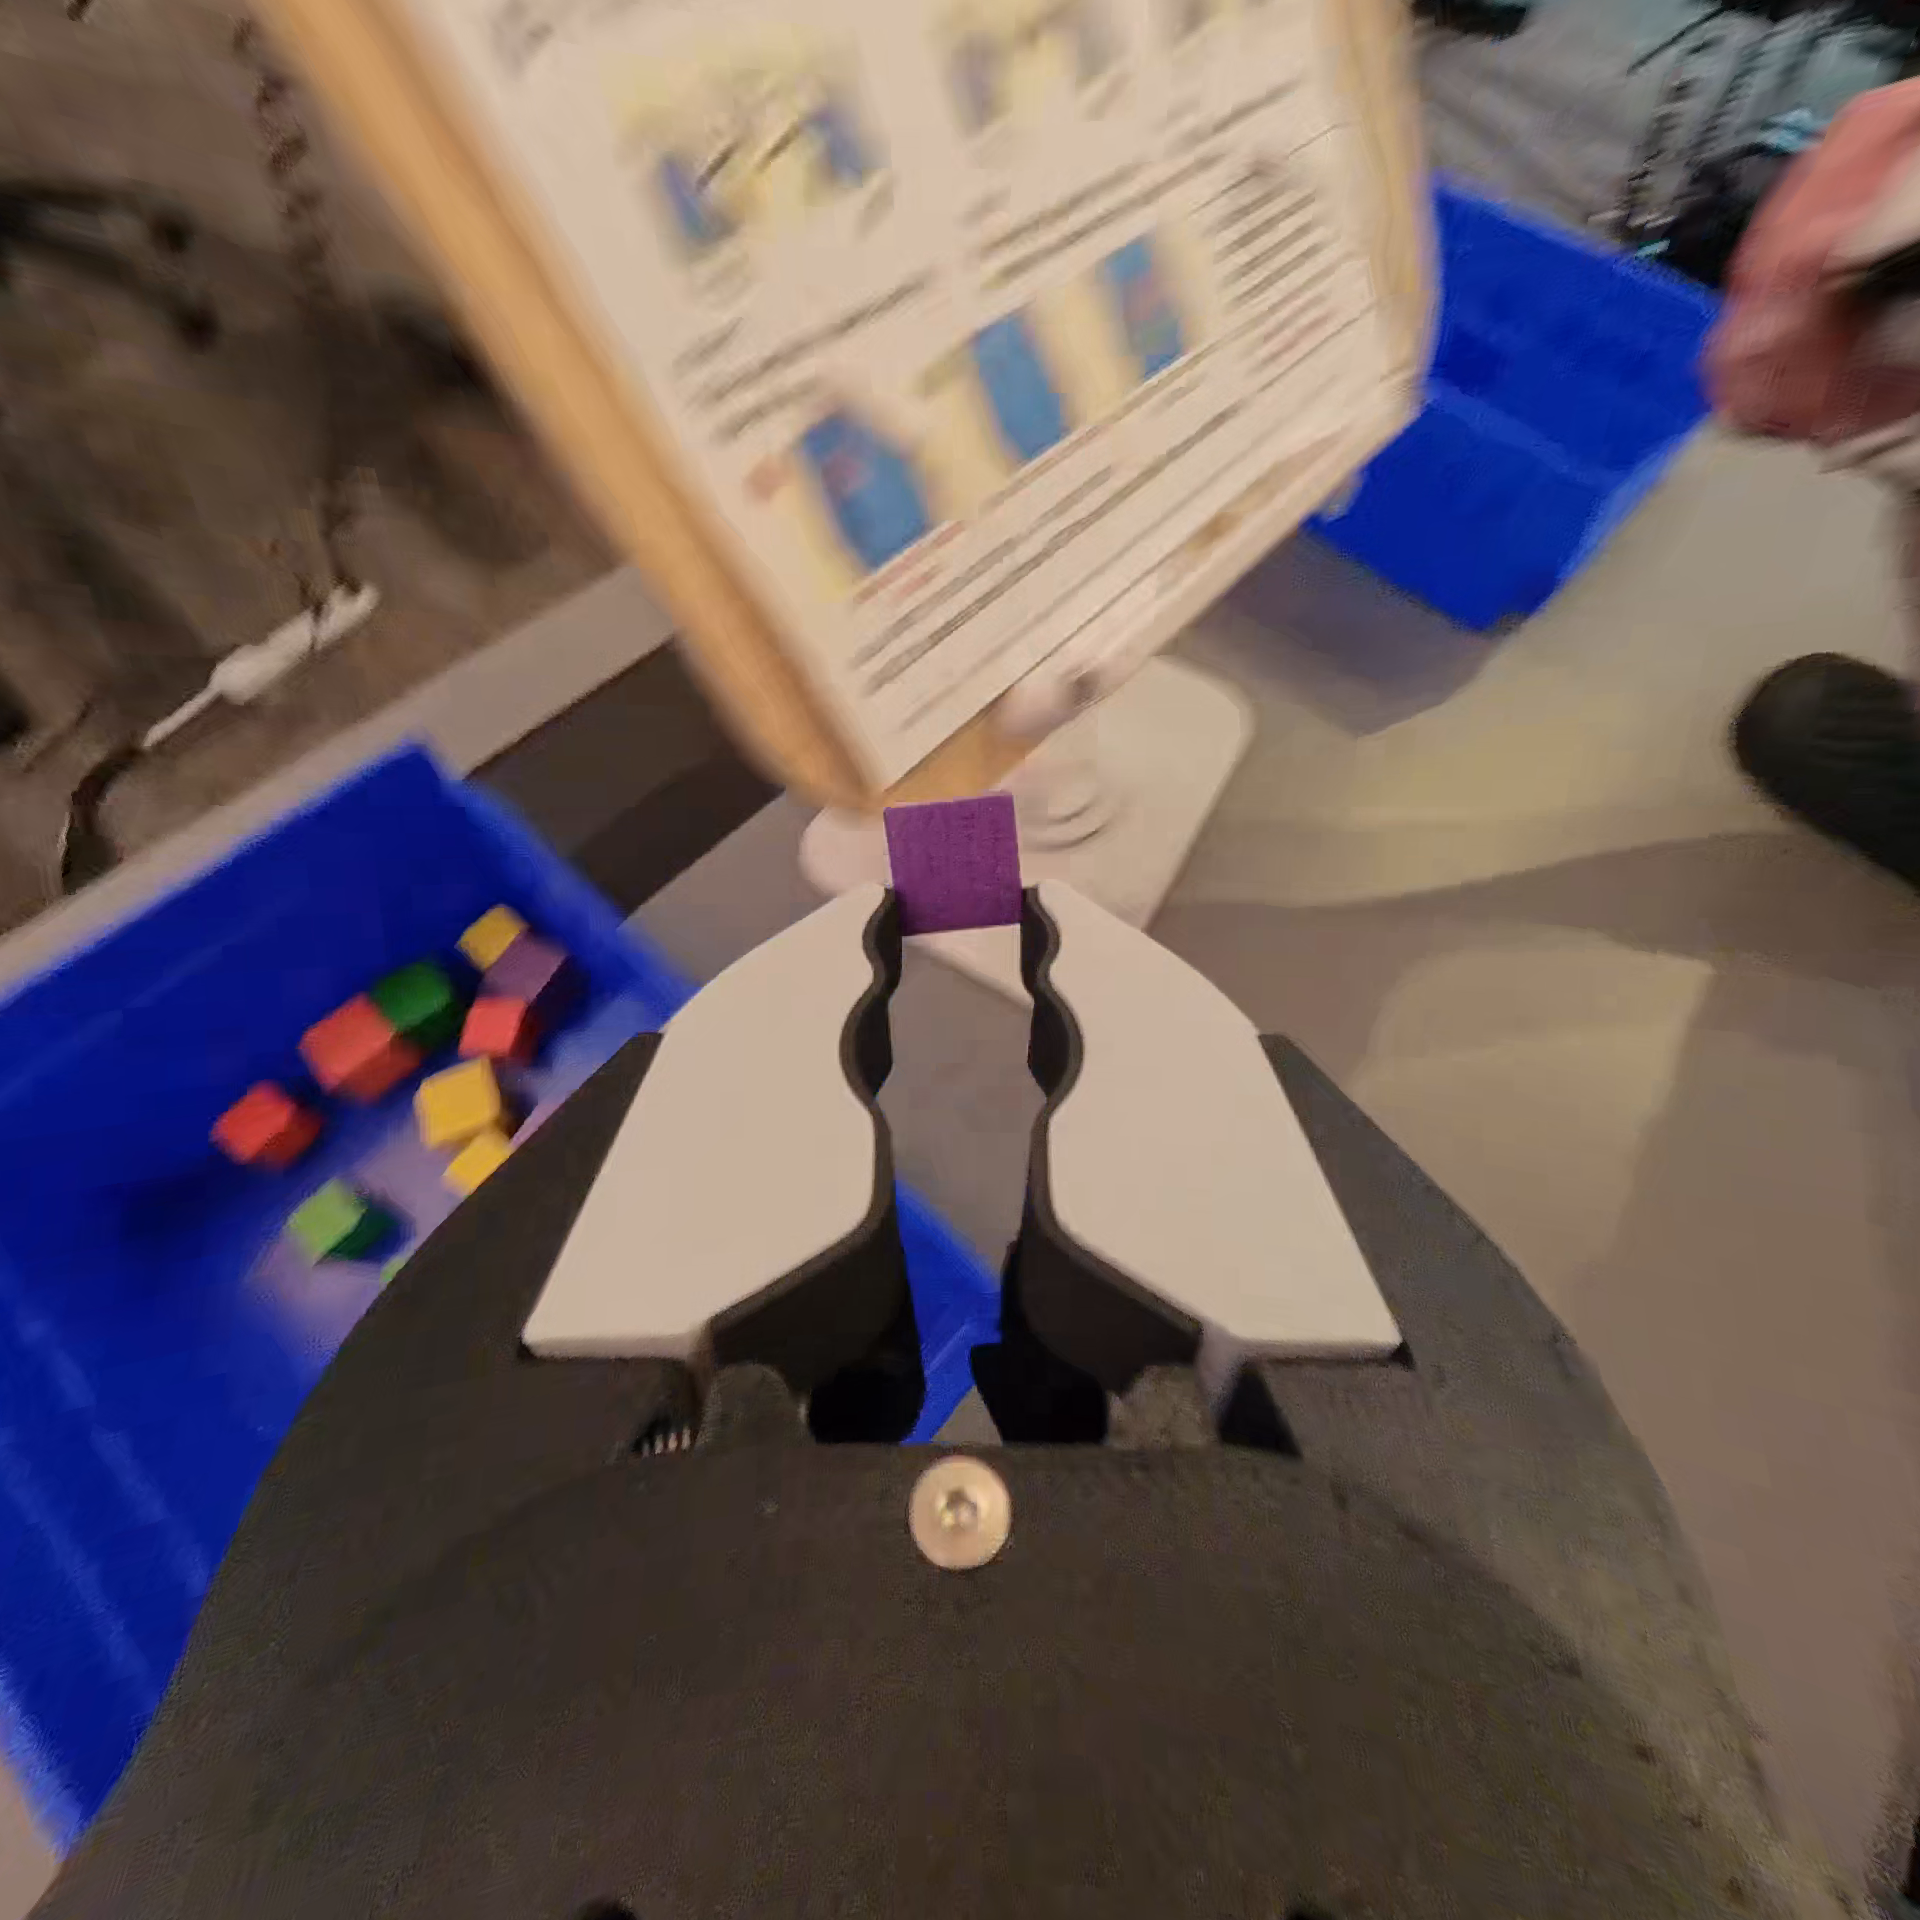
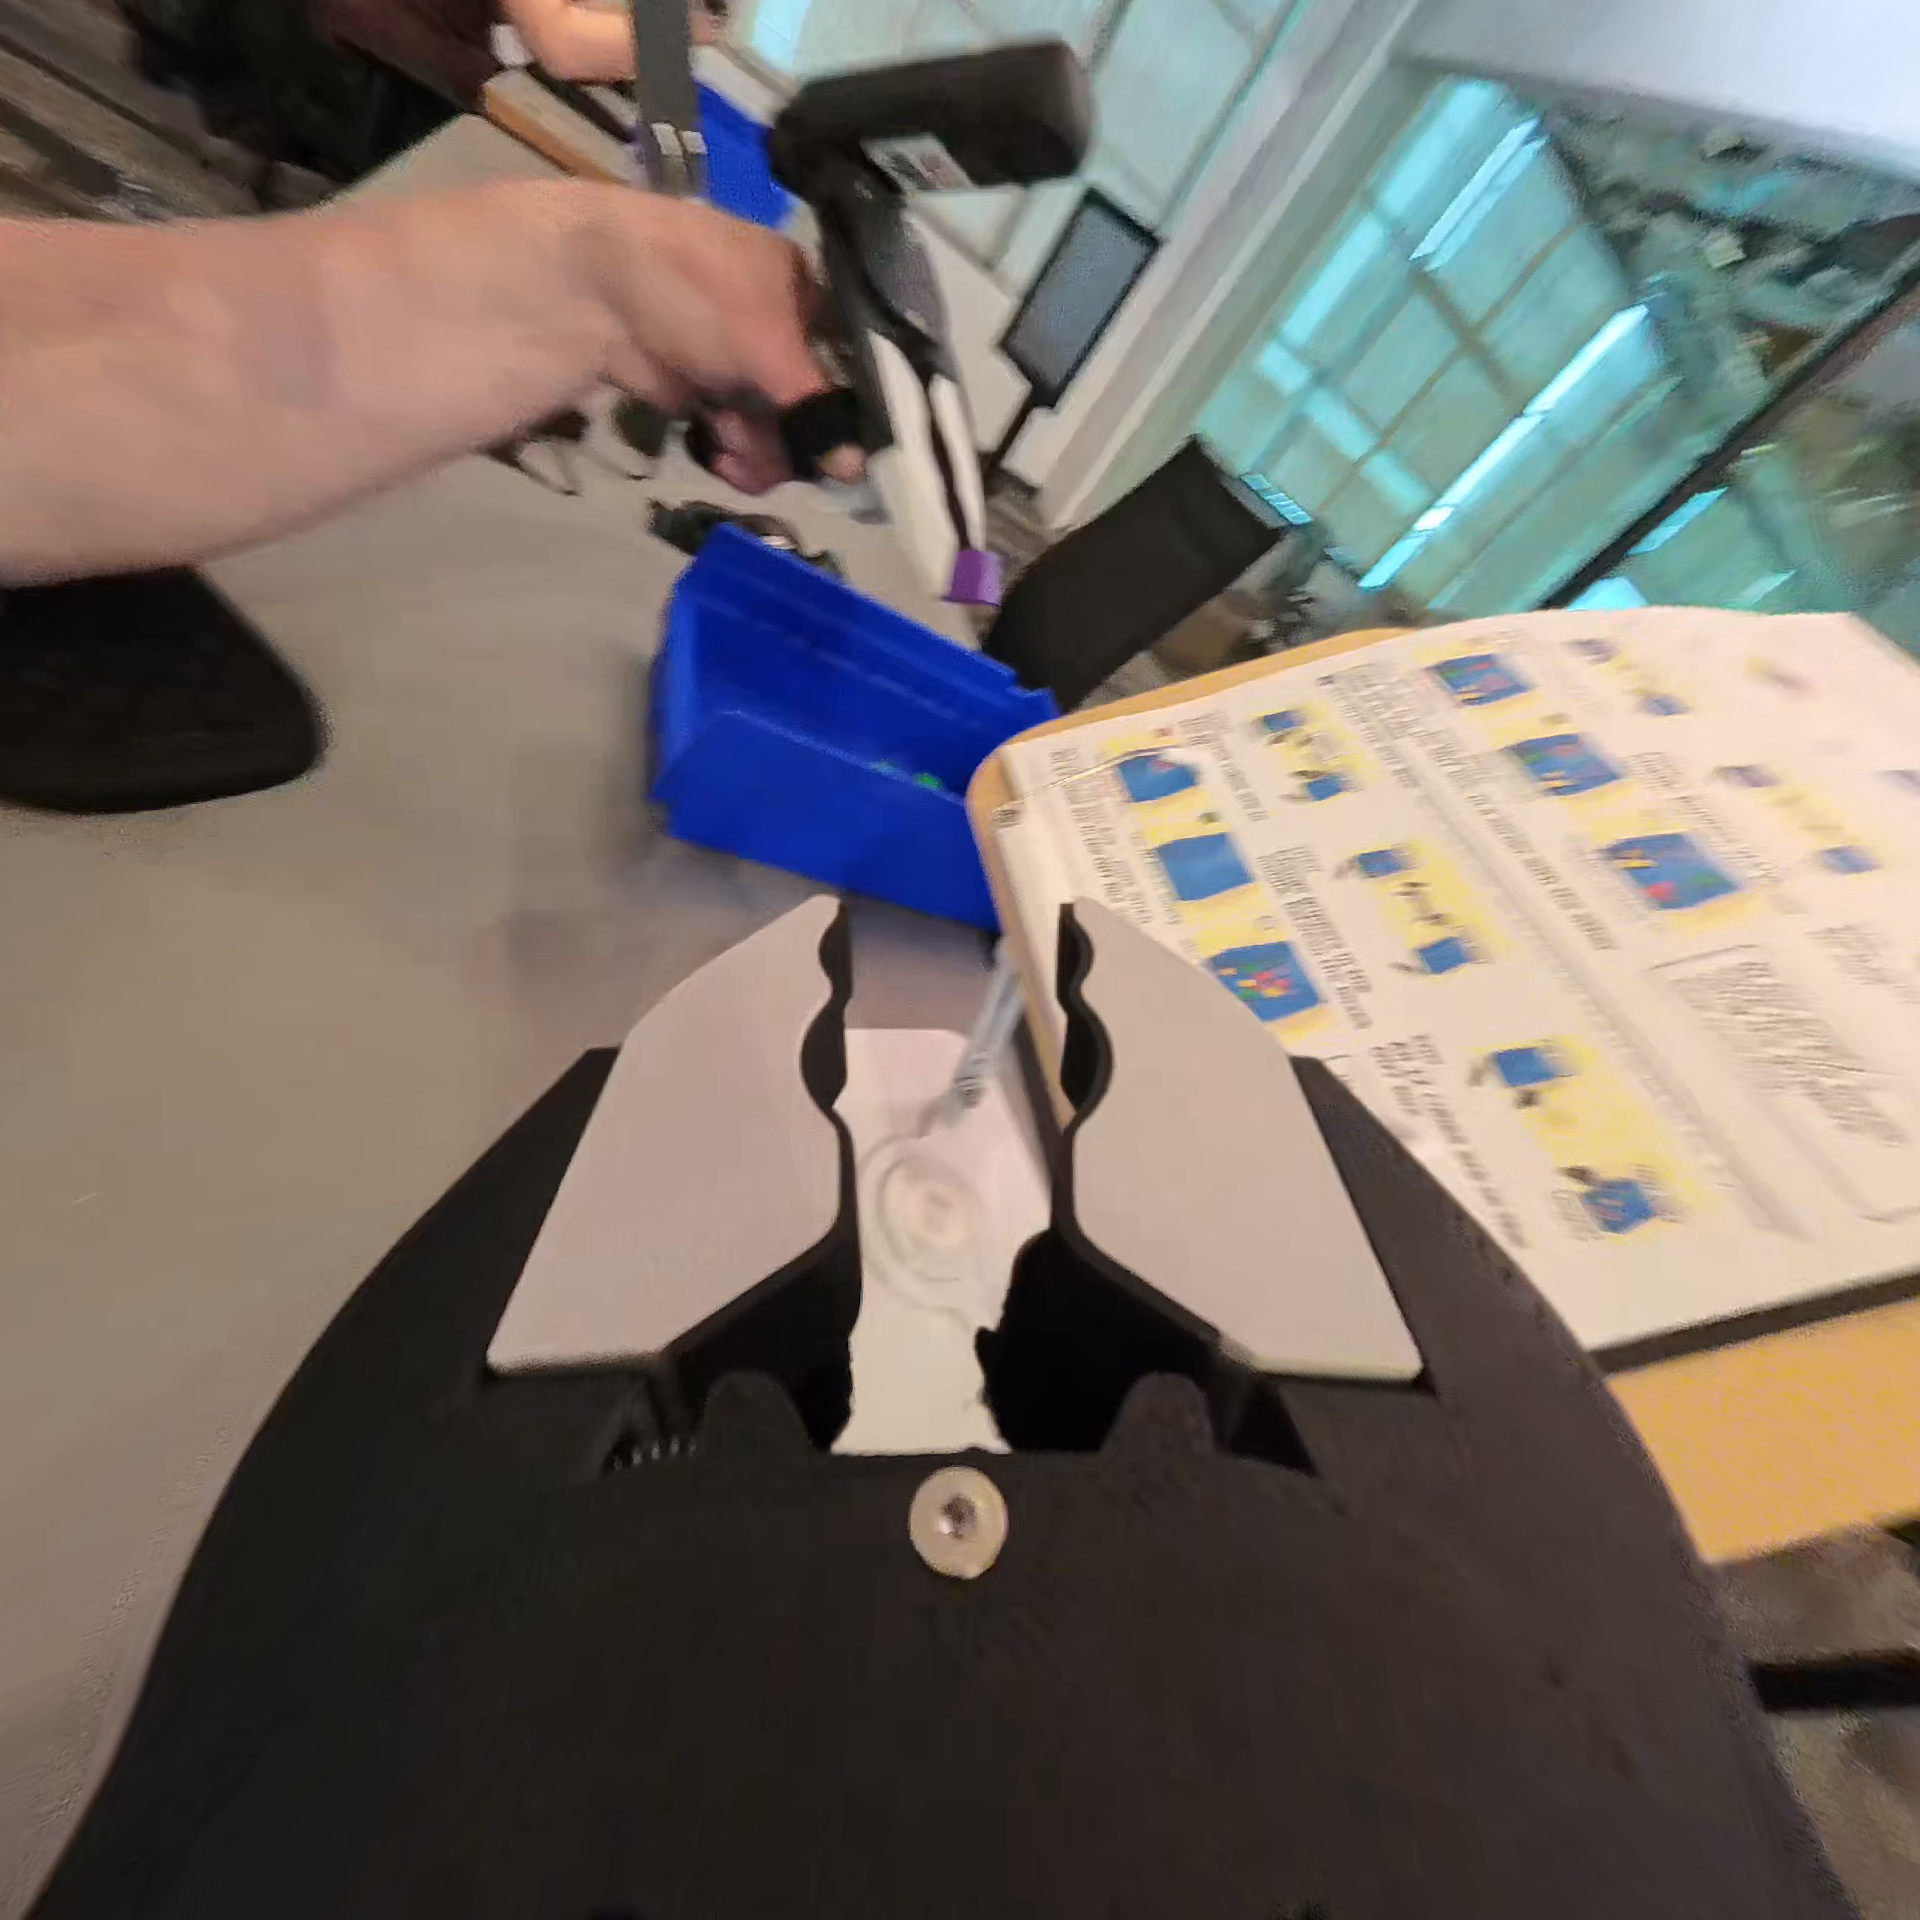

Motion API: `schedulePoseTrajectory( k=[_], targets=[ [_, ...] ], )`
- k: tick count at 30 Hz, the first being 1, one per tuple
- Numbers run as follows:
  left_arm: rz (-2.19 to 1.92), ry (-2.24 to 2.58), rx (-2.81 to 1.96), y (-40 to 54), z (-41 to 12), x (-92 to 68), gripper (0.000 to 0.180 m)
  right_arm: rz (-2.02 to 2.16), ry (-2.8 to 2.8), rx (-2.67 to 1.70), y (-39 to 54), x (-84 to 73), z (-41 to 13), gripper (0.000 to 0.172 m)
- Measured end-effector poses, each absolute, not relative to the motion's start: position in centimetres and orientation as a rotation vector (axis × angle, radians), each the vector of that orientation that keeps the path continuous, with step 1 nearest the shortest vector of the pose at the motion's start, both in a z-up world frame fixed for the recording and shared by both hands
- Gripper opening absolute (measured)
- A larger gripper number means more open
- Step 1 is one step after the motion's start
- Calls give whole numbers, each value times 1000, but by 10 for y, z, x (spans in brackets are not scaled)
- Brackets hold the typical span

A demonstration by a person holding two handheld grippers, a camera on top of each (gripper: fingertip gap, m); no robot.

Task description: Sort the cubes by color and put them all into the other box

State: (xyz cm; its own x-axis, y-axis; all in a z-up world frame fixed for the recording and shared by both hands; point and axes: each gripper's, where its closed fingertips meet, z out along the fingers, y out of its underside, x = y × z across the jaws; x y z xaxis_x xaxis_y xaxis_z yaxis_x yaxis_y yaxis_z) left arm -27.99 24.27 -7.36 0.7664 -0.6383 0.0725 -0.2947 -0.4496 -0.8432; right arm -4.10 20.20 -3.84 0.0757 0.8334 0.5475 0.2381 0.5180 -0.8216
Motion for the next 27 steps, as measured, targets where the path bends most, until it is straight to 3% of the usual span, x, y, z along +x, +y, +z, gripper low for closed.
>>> schedulePoseTrajectory(
  k=[5, 14, 21, 27],
  targets=[
    [-764, 943, -1791, 206, -25, -167, 22, 336, -1328, -804, 201, -48, -27, 41],
    [-1405, 1023, -1582, 179, -33, -48, 22, 122, -1300, -650, 192, -53, -25, 43],
    [-1481, 997, -1568, 178, -37, -34, 22, 59, -1268, -611, 191, -56, -25, 27],
    [-1497, 981, -1549, 176, -31, -34, 23, 75, -1264, -609, 188, -54, -20, 23]
  ],
)
